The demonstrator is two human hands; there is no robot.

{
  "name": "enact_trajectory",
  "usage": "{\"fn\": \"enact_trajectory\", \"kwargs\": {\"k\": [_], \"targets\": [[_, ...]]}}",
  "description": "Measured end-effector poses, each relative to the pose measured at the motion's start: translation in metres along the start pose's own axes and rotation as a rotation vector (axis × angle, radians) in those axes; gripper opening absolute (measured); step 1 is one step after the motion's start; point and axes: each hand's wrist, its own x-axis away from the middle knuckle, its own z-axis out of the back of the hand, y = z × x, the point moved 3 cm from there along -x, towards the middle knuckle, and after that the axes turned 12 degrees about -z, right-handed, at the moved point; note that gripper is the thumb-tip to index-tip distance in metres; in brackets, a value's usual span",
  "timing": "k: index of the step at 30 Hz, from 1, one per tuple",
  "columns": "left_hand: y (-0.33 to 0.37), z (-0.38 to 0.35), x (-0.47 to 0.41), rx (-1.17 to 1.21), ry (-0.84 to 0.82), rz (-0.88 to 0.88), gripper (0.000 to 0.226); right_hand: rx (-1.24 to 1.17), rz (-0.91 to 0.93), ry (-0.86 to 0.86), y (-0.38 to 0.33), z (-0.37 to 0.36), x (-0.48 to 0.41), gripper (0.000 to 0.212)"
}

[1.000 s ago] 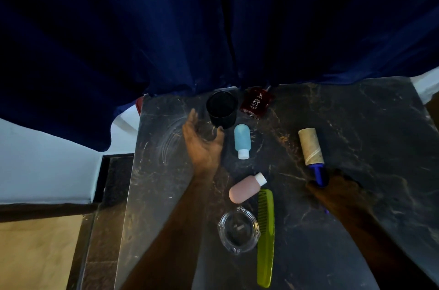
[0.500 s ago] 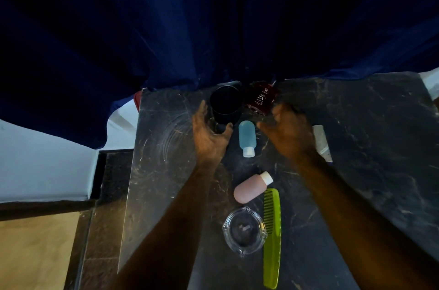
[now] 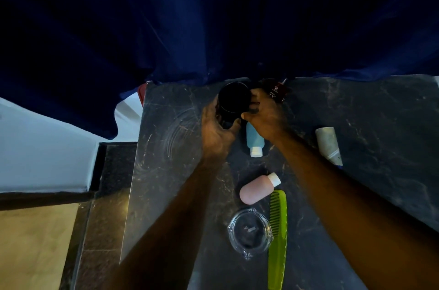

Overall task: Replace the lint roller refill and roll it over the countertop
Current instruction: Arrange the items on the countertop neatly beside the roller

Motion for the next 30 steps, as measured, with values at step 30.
{"fn": "enact_trajectory", "kwargs": {"k": [30], "targets": [[-0.011, 0.121, 0.081, 0.111, 0.225, 0.16, 0.078, 0.161, 0.195, -0.149, -0.019, -0.107, 0.075, 0.061]]}}
